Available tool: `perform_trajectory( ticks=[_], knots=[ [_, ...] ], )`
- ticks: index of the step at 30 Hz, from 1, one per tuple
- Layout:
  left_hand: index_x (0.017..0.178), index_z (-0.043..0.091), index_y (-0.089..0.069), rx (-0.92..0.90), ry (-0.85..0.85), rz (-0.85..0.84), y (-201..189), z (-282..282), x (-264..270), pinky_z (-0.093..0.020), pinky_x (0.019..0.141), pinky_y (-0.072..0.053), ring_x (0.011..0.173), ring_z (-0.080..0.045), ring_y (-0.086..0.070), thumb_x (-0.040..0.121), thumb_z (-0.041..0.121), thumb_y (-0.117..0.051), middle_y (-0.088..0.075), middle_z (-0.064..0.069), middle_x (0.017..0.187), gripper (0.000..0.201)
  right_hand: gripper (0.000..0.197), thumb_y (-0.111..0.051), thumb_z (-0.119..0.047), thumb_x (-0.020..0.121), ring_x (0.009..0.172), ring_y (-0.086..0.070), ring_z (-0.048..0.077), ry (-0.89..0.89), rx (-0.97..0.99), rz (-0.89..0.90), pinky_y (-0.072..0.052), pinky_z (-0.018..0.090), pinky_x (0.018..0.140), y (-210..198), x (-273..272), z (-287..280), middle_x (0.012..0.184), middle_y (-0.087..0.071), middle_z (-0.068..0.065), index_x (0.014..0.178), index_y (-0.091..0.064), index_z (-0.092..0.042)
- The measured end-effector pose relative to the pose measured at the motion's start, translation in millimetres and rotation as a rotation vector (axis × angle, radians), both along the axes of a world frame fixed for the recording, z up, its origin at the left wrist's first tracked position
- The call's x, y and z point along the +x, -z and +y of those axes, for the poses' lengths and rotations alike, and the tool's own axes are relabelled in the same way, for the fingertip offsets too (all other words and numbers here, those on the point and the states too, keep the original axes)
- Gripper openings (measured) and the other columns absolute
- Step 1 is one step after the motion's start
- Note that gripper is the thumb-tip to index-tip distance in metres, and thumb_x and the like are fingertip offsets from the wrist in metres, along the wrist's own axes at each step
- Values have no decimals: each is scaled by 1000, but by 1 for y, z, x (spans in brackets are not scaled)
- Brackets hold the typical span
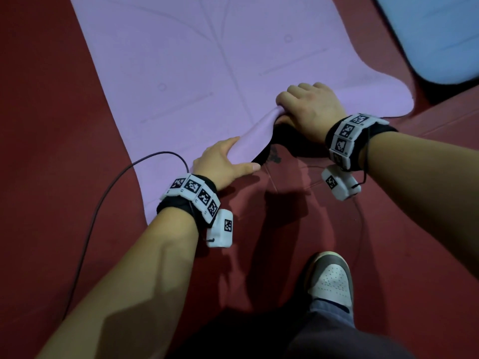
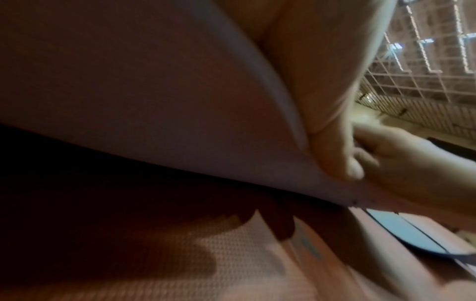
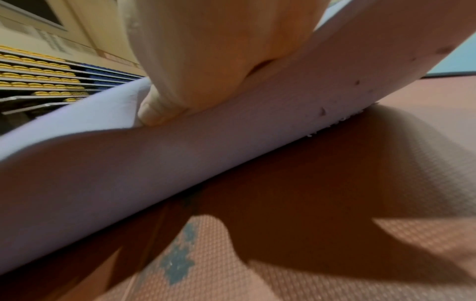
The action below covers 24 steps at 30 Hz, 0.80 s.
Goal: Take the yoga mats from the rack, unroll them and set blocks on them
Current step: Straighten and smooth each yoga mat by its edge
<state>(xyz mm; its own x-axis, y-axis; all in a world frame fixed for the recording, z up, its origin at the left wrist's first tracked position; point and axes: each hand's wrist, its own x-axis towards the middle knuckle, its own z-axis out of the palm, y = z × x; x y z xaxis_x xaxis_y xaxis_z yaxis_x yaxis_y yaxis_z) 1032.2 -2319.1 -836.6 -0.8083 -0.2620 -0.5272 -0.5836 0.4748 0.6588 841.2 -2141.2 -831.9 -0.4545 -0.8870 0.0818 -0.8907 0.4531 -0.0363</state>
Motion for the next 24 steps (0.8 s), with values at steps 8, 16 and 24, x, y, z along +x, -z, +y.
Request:
perform_trajectory(
  ticks=[8,16,24],
  knots=[
    [85,22,-59,-445,-35,52,-18,-2,-16,-34,64,-40,82,-34,-58,87,48,-59,-67,-8,86,26,67,-42,-70,90,87,-56,33,-73,15,-22,-42,42,75,-5,6,23,97,-59,13,113,-59,-10],
    [99,17,-61,-619,16,95,-33,-2,-29,-36,68,-33,95,-39,-59,93,33,-53,-68,-13,99,18,63,-44,-64,91,85,-59,36,-15,13,-13,-45,44,68,-13,5,18,94,-61,16,108,-59,-6],
    [107,17,-58,-661,7,151,-41,-12,-42,-38,67,-33,98,-40,-58,97,37,-52,-65,-12,106,23,62,-28,-55,89,87,-59,40,152,19,-87,-38,43,62,-24,-7,-10,96,-63,20,104,-57,-3]
  ],
)
